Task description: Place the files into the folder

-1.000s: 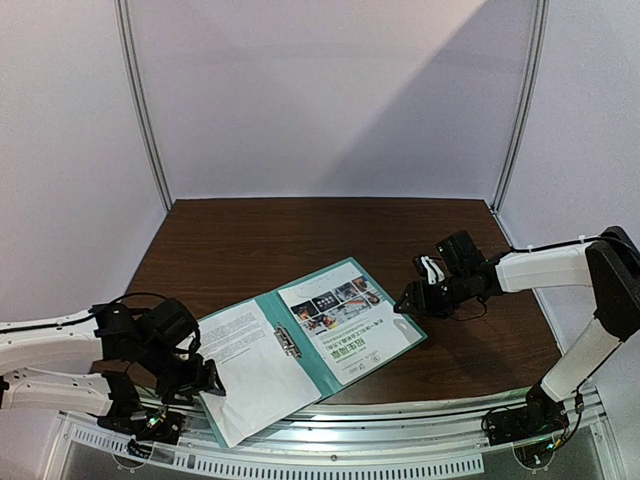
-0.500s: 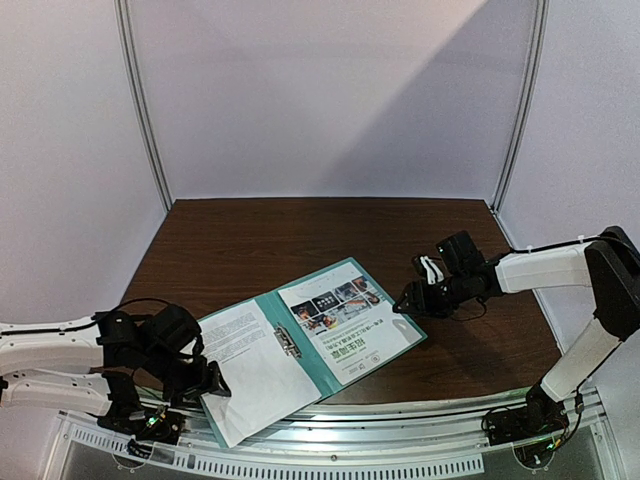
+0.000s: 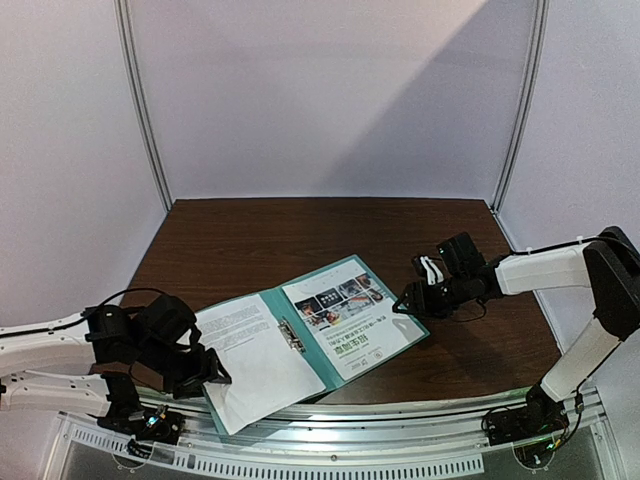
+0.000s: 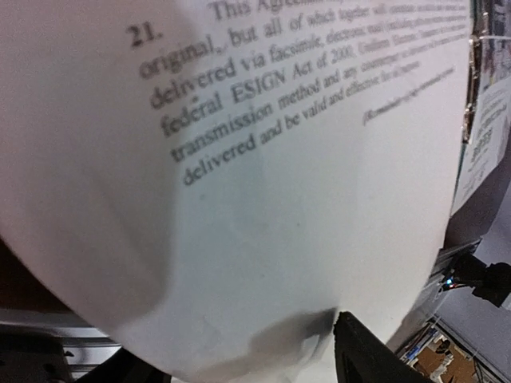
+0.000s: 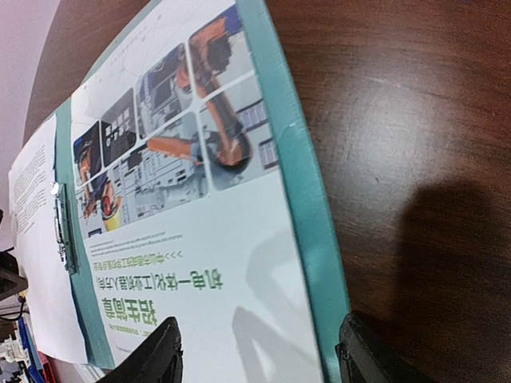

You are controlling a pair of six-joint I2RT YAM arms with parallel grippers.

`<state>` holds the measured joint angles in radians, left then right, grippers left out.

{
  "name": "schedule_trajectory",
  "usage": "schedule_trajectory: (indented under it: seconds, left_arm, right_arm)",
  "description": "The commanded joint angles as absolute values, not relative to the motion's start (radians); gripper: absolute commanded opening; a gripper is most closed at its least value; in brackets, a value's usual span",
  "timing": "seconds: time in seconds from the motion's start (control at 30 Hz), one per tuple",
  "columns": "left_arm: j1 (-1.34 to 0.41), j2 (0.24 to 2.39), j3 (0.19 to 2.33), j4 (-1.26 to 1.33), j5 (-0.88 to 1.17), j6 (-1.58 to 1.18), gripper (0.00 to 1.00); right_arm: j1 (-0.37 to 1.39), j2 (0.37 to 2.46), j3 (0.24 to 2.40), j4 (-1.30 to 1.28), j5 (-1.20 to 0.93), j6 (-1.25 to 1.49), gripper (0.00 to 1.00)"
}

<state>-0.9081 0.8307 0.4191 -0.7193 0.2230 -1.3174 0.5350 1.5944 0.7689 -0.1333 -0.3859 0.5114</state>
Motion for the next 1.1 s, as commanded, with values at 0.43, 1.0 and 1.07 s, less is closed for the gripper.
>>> schedule_trajectory:
  seconds: [0.43, 1.0, 1.07]
  left_arm:
    - [-0.923, 0.886, 0.706, -0.708, 0.091, -1.238, 0.65]
    - [-0.923, 1.074, 0.904, -0.774, -0.03, -1.119, 0.0]
    - [-0.923, 1.102, 0.948, -0.827, -0.049, -1.096, 0.0]
  right_arm:
    - [0.551, 1.632, 0.739, -0.137, -0.416, 0.523, 0.65]
    - [0.552, 1.613, 0.827, -0.279, -0.338, 0.437, 0.65]
    - [0.553, 1.606, 0.842, -0.299, -0.327, 0.428, 0.66]
